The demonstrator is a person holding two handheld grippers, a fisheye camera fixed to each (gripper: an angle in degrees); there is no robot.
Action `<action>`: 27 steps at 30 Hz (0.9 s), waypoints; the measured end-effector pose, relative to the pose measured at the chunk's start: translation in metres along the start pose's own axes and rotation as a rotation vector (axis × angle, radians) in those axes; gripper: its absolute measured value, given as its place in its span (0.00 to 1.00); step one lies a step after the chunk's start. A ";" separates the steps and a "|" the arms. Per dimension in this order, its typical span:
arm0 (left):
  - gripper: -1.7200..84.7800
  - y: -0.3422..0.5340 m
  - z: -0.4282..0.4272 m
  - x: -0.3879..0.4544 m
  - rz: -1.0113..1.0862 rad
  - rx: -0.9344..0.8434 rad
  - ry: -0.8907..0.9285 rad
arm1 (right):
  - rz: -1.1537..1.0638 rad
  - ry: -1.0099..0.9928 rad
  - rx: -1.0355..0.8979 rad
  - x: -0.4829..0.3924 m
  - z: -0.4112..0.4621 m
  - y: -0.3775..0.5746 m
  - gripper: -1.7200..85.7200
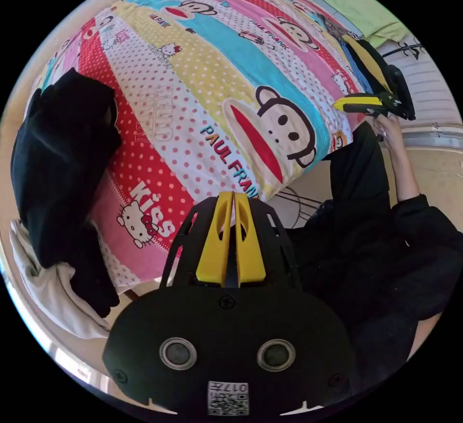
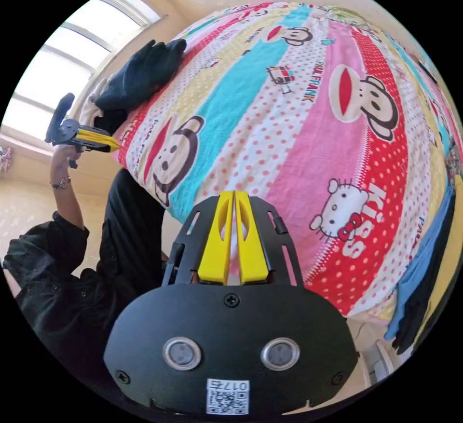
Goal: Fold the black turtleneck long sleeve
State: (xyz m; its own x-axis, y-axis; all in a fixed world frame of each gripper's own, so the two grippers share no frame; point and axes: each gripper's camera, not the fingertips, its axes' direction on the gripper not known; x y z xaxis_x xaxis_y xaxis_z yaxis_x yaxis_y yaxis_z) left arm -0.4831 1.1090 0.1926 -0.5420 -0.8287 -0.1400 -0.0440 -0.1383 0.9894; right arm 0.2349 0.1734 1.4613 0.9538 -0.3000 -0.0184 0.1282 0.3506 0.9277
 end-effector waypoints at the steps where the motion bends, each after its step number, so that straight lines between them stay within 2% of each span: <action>1: 0.02 -0.013 0.005 -0.002 0.010 -0.031 0.018 | 0.025 0.042 -0.003 0.004 -0.001 0.001 0.02; 3: 0.02 -0.066 0.046 -0.011 -0.020 -0.174 0.076 | 0.067 0.126 -0.049 0.013 0.022 0.001 0.02; 5: 0.02 -0.088 0.067 -0.019 -0.085 -0.258 0.069 | 0.090 0.135 0.029 0.013 0.031 0.005 0.02; 9: 0.01 -0.088 0.062 -0.014 -0.077 -0.214 0.016 | 0.115 0.089 0.138 0.017 0.021 0.018 0.03; 13: 0.01 -0.082 0.063 -0.027 -0.143 -0.157 0.073 | 0.060 -0.056 0.151 0.038 -0.019 0.032 0.03; 16: 0.01 -0.074 0.062 -0.030 -0.133 -0.095 0.079 | 0.196 0.036 0.335 0.081 -0.098 0.079 0.05; 19: 0.01 -0.062 0.062 -0.039 -0.209 -0.021 0.120 | 0.447 0.156 0.599 0.151 -0.205 0.155 0.10; 21: 0.01 -0.056 0.062 -0.042 -0.228 0.018 0.124 | 0.627 0.229 0.857 0.203 -0.274 0.226 0.13; 22: 0.01 -0.055 0.062 -0.043 -0.234 0.024 0.125 | 0.662 0.258 0.895 0.215 -0.286 0.240 0.13; 24: 0.01 -0.053 0.061 -0.044 -0.260 0.029 0.119 | 0.848 0.381 0.898 0.264 -0.313 0.274 0.13; 25: 0.01 -0.053 0.061 -0.044 -0.262 0.028 0.112 | 0.872 0.392 0.872 0.276 -0.315 0.275 0.13; 27: 0.01 -0.053 0.059 -0.041 -0.256 0.019 0.070 | 0.897 0.294 0.637 0.328 -0.305 0.250 0.10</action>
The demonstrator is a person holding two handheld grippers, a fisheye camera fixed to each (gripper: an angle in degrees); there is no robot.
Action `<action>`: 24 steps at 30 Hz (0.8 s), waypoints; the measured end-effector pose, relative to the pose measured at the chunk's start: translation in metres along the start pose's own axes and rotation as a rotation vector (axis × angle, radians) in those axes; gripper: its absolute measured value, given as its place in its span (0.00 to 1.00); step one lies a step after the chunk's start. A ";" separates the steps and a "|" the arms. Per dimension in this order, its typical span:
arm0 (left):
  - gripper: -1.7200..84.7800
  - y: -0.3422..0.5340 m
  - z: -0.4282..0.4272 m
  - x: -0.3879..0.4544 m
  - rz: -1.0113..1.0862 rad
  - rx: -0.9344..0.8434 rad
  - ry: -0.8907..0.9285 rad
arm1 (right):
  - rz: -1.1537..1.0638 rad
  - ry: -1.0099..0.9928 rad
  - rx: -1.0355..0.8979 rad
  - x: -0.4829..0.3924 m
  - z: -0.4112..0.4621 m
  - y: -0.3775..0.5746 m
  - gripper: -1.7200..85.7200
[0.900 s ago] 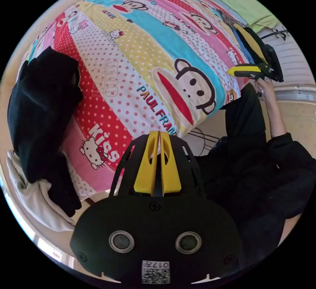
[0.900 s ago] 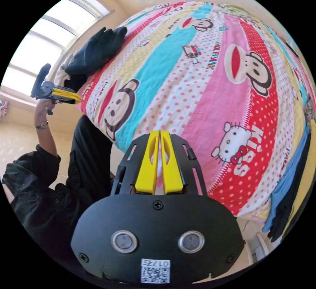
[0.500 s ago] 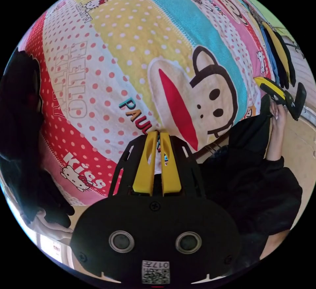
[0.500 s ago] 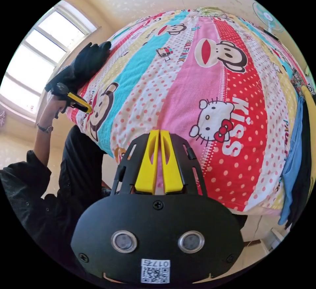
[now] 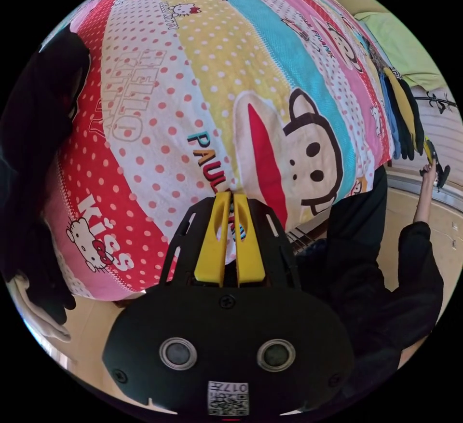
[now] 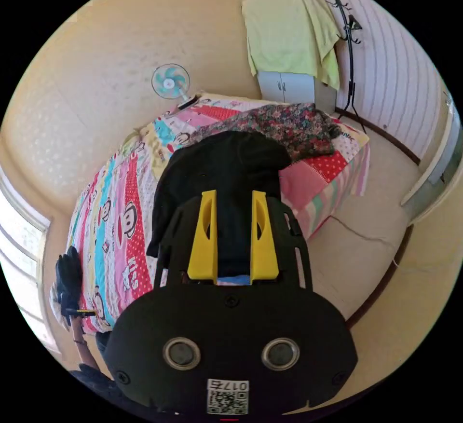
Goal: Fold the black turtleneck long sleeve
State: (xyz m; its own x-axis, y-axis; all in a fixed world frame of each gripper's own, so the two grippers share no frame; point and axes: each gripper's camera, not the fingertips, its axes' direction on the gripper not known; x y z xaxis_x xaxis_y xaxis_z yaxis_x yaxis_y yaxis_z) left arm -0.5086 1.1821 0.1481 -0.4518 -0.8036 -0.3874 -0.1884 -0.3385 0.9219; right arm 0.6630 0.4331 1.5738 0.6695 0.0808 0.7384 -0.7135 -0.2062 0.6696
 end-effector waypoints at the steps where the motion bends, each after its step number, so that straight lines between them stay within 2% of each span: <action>1: 0.01 0.000 0.000 0.001 0.000 0.000 -0.010 | 0.003 0.004 -0.039 -0.004 0.007 -0.006 0.09; 4: 0.01 0.004 -0.002 0.002 -0.009 0.007 -0.047 | -0.126 -0.044 0.042 -0.077 -0.012 -0.022 0.06; 6: 0.01 0.008 -0.004 0.003 -0.019 0.016 -0.074 | -0.327 -0.331 0.089 -0.181 -0.035 -0.027 0.06; 8: 0.01 0.012 -0.005 0.005 -0.026 0.025 -0.104 | -0.482 -0.459 0.101 -0.273 -0.048 -0.014 0.05; 11: 0.01 0.024 -0.009 0.006 -0.016 0.072 -0.146 | -0.714 -0.452 0.094 -0.424 -0.048 0.054 0.04; 13: 0.01 0.036 -0.013 -0.001 0.000 0.123 -0.127 | -0.882 -0.556 0.064 -0.492 -0.040 0.123 0.04; 15: 0.01 0.064 -0.022 -0.023 -0.049 0.236 0.004 | -1.013 -0.724 -0.105 -0.558 -0.006 0.219 0.04; 16: 0.01 0.073 -0.023 -0.030 -0.065 0.260 0.051 | -1.029 -0.758 -0.158 -0.570 0.008 0.242 0.04; 18: 0.02 0.109 -0.027 -0.058 -0.136 0.310 0.211 | -1.055 -0.793 -0.399 -0.596 0.071 0.325 0.04; 20: 0.04 0.141 -0.034 -0.077 -0.200 0.370 0.296 | -1.044 -0.831 -0.541 -0.594 0.109 0.360 0.05; 22: 0.08 0.169 -0.047 -0.088 -0.218 0.451 0.362 | -0.994 -0.857 -0.560 -0.582 0.129 0.357 0.06; 24: 0.12 0.184 -0.068 -0.091 -0.200 0.521 0.397 | -0.888 -0.778 -0.450 -0.565 0.143 0.312 0.09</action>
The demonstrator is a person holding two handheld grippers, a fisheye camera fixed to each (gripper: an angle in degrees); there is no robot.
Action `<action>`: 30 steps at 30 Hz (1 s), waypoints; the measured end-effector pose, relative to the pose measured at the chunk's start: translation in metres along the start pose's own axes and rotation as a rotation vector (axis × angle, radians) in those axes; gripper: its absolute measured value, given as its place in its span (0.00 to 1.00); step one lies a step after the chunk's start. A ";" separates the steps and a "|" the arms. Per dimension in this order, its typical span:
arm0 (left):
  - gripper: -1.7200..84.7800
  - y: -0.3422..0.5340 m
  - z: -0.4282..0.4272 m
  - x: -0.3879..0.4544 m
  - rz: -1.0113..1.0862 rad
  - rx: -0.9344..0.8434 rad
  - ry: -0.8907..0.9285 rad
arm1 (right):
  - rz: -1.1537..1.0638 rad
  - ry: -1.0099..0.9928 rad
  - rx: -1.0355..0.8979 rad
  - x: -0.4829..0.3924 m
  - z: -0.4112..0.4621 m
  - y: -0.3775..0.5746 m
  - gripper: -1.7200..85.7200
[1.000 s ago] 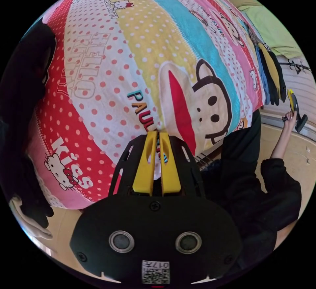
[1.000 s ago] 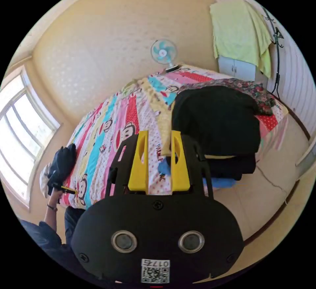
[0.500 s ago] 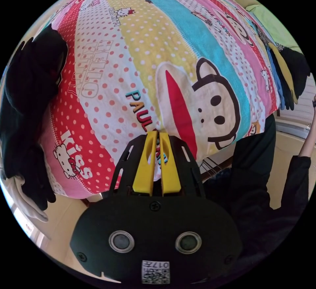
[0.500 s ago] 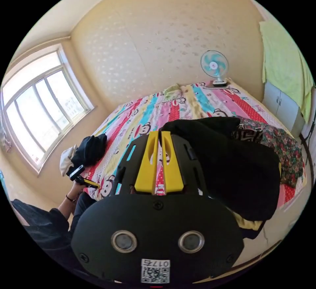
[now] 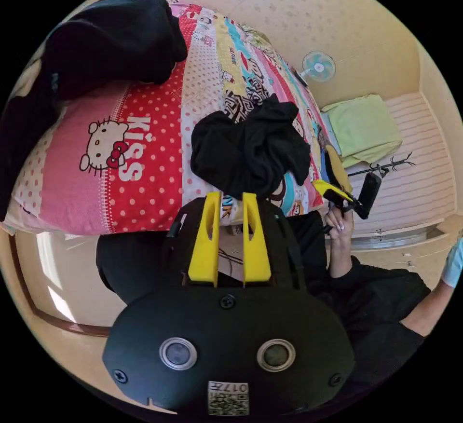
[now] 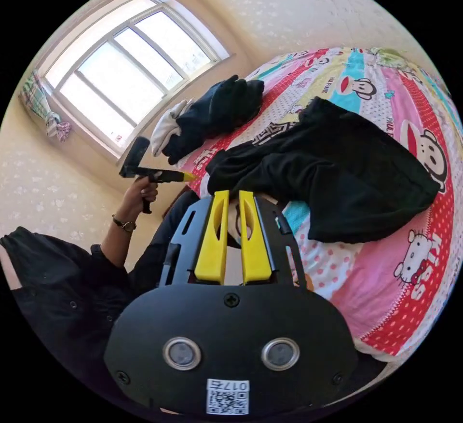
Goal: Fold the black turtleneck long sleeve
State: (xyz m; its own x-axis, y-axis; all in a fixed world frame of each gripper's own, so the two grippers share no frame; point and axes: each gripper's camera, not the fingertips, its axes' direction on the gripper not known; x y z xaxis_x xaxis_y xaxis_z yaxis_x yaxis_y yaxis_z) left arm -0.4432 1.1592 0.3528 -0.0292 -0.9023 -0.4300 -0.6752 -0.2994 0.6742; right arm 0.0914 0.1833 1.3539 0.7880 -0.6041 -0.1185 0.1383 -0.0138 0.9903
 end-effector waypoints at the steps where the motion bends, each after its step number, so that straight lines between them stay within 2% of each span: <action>1: 0.12 -0.003 -0.004 0.003 0.011 0.009 -0.003 | 0.026 0.034 0.025 0.011 -0.007 -0.006 0.10; 4: 0.15 -0.028 -0.008 0.024 0.094 0.059 -0.074 | 0.123 0.200 0.064 0.069 -0.022 -0.040 0.13; 7: 0.13 -0.062 0.032 0.033 0.169 -0.007 -0.128 | 0.185 0.300 -0.201 0.133 0.029 -0.066 0.08; 8: 0.11 -0.073 0.063 0.028 0.166 -0.142 -0.135 | 0.206 0.278 -0.411 0.157 0.060 -0.064 0.07; 9: 0.09 -0.077 0.082 0.022 0.144 -0.241 -0.138 | 0.185 0.211 -0.405 0.159 0.058 -0.057 0.06; 11: 0.07 -0.066 0.063 0.024 0.206 -0.190 -0.102 | 0.171 0.203 -0.374 0.151 0.028 -0.043 0.05; 15: 0.07 -0.012 0.017 0.019 0.297 -0.310 0.213 | 0.192 0.230 -0.344 0.129 -0.061 0.025 0.05; 19: 0.07 0.024 0.000 -0.003 0.191 -0.379 0.183 | 0.248 0.047 -0.478 0.155 -0.068 0.079 0.05; 20: 0.09 0.027 -0.007 -0.013 0.122 -0.365 0.164 | 0.260 -0.021 -0.487 0.167 -0.068 0.083 0.05; 23: 0.14 0.018 -0.031 -0.024 0.037 -0.253 0.183 | 0.244 -0.051 -0.310 0.184 -0.097 0.046 0.07; 26: 0.15 -0.008 -0.052 -0.008 0.099 -0.085 0.162 | 0.168 0.056 -0.228 0.189 -0.102 -0.034 0.11; 30: 0.16 -0.052 -0.035 0.009 0.112 -0.019 0.052 | 0.048 0.111 -0.176 0.211 -0.042 -0.157 0.13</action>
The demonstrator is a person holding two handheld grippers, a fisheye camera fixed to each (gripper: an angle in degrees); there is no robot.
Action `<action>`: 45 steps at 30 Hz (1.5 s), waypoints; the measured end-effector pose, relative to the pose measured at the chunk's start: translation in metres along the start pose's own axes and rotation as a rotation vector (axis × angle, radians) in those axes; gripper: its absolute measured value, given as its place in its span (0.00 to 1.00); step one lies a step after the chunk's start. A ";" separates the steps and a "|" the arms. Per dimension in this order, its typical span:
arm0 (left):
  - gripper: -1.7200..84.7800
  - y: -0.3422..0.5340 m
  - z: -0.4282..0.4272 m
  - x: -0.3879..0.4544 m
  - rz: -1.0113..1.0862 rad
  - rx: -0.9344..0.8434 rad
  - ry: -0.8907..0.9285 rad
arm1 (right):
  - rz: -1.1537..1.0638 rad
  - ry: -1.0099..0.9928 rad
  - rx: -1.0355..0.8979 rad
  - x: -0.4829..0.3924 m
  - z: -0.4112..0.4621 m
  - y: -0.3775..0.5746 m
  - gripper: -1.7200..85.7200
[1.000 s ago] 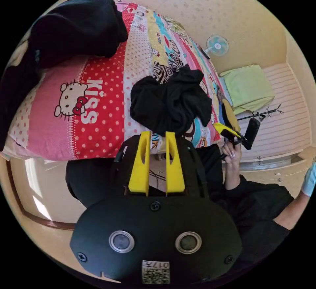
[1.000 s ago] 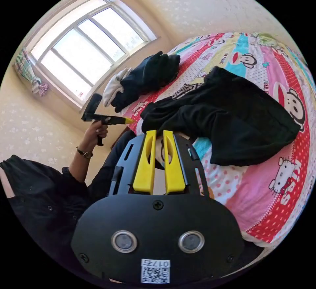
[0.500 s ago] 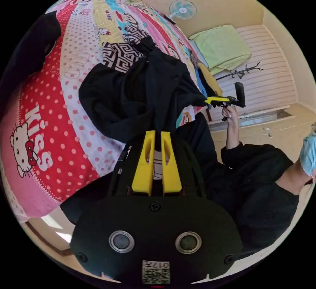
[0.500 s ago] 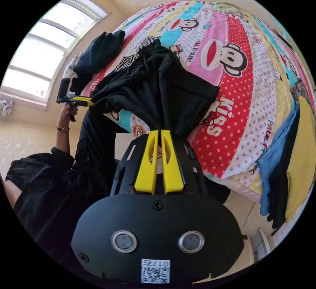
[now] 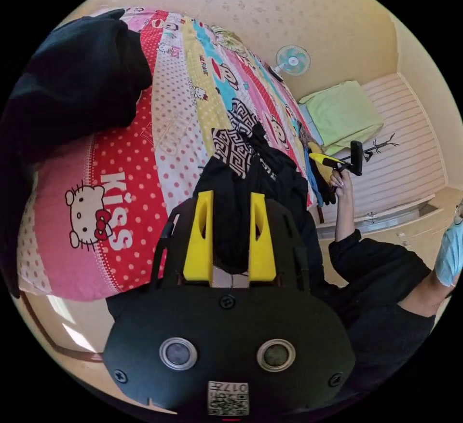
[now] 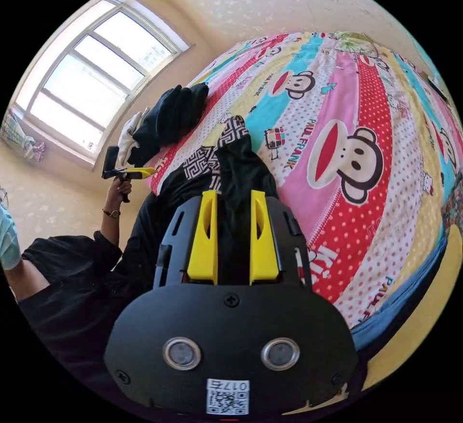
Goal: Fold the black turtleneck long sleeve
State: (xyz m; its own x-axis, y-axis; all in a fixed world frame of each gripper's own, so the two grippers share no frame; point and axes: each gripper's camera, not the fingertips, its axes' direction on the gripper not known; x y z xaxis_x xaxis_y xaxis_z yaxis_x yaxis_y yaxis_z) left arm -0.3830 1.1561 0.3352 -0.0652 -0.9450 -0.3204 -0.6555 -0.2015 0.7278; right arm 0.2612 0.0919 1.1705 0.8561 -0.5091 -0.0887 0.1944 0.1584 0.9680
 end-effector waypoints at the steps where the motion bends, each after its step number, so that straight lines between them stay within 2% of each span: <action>1: 0.16 -0.005 0.007 -0.001 -0.011 -0.006 -0.008 | 0.007 0.010 -0.008 0.006 0.012 -0.017 0.13; 4: 0.15 -0.022 0.054 -0.012 -0.072 -0.131 -0.034 | 0.065 0.012 -0.162 0.042 0.096 -0.077 0.12; 5: 0.13 -0.020 0.063 -0.011 -0.079 -0.133 -0.059 | 0.076 -0.015 -0.275 0.054 0.131 -0.086 0.10; 6: 0.10 -0.015 0.061 -0.009 -0.077 -0.103 -0.094 | 0.086 0.011 -0.270 0.058 0.136 -0.084 0.08; 8: 0.10 -0.006 0.056 -0.006 -0.069 -0.084 -0.065 | 0.113 -0.022 -0.156 0.059 0.099 -0.072 0.07; 11: 0.10 0.012 0.046 -0.005 -0.077 -0.054 0.008 | 0.159 -0.091 0.179 0.054 -0.016 -0.013 0.06; 13: 0.10 0.022 0.043 -0.002 -0.081 -0.036 0.029 | 0.225 -0.028 0.291 0.052 -0.075 0.033 0.06; 15: 0.11 0.031 0.045 0.004 -0.081 -0.019 0.057 | 0.384 0.066 0.381 0.054 -0.129 0.104 0.06; 16: 0.11 0.032 0.046 0.006 -0.082 -0.017 0.066 | 0.423 0.078 0.361 0.056 -0.134 0.118 0.06; 18: 0.12 0.038 0.048 0.014 -0.094 -0.009 0.087 | 0.573 0.146 0.051 0.070 -0.122 0.153 0.06; 20: 0.14 0.042 0.045 0.022 -0.109 0.005 0.091 | 0.631 0.308 0.043 0.059 -0.129 0.169 0.08; 23: 0.18 0.046 0.041 0.038 -0.138 0.006 0.102 | 0.532 0.446 0.185 0.009 -0.165 0.138 0.13; 26: 0.20 0.045 0.047 0.058 -0.144 -0.010 0.067 | 0.267 0.386 0.216 -0.030 -0.167 0.055 0.14; 28: 0.20 0.043 0.055 0.071 -0.151 -0.042 0.040 | 0.152 0.323 0.141 -0.035 -0.148 -0.003 0.14; 30: 0.17 0.047 0.058 0.087 -0.167 -0.070 -0.027 | 0.042 0.344 0.067 -0.025 -0.106 -0.066 0.15; 32: 0.16 0.054 0.056 0.097 -0.177 -0.092 -0.093 | 0.086 0.306 -0.069 0.003 -0.067 -0.098 0.16; 35: 0.16 0.070 0.056 0.107 -0.190 -0.089 -0.114 | 0.188 0.095 -0.352 0.042 -0.013 -0.104 0.15; 37: 0.15 0.078 0.063 0.110 -0.200 -0.074 -0.112 | 0.206 0.154 -0.282 0.032 -0.029 -0.089 0.11; 39: 0.09 0.087 0.072 0.121 -0.187 -0.063 -0.223 | 0.200 0.181 -0.239 0.004 -0.057 -0.062 0.06; 42: 0.03 0.098 0.069 0.143 -0.139 -0.106 -0.164 | 0.191 0.203 -0.062 -0.043 -0.122 -0.024 0.05; 43: 0.02 0.102 0.065 0.147 -0.141 -0.089 -0.145 | 0.182 0.212 -0.019 -0.055 -0.141 -0.016 0.05; 45: 0.01 0.121 0.029 0.170 -0.139 0.063 -0.098 | 0.124 0.250 0.148 -0.108 -0.222 0.015 0.04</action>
State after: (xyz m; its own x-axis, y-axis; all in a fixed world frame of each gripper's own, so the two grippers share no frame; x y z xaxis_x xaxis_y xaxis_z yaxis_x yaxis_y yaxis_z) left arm -0.4953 0.9789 0.3513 -0.0410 -0.8790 -0.4750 -0.7093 -0.3093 0.6335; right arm 0.2782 0.3368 1.1428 0.9638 -0.2665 -0.0049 0.0249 0.0718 0.9971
